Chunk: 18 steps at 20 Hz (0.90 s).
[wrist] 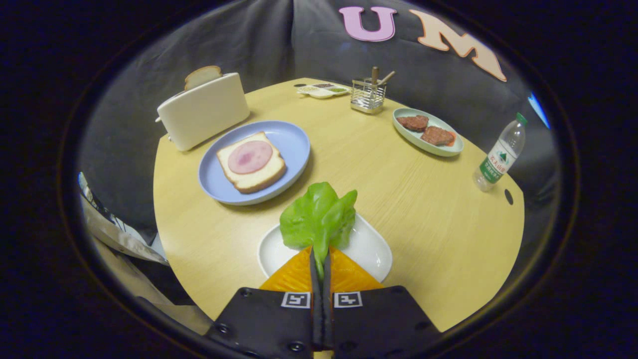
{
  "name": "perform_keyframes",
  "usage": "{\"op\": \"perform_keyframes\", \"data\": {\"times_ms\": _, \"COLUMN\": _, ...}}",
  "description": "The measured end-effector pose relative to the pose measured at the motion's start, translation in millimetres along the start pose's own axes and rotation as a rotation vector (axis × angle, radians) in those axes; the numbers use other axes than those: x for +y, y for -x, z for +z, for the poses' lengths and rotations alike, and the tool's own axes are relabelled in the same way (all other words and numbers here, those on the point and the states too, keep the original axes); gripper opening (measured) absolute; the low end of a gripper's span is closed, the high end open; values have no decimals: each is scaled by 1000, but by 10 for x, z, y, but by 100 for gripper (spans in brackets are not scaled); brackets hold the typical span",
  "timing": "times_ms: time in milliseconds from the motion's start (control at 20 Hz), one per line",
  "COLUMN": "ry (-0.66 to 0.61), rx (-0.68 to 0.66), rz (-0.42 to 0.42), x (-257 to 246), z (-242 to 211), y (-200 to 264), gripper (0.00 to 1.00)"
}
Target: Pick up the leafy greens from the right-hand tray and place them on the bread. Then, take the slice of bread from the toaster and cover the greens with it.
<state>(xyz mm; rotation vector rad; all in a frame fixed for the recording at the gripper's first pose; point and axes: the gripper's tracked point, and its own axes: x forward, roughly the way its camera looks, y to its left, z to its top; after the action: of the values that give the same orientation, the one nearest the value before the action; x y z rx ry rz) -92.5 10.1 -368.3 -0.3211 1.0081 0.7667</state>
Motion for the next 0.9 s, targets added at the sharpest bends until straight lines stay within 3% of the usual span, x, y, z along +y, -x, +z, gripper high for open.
{"op": "perform_keyframes", "data": {"times_ms": 450, "ry": 15, "rx": -56, "rz": -10, "x": 308, "z": 543, "y": 170, "gripper": 4}}
{"op": "perform_keyframes", "data": {"times_ms": 900, "ry": 53, "rx": -73, "rz": 24, "x": 783, "z": 951, "y": 14, "gripper": 4}}
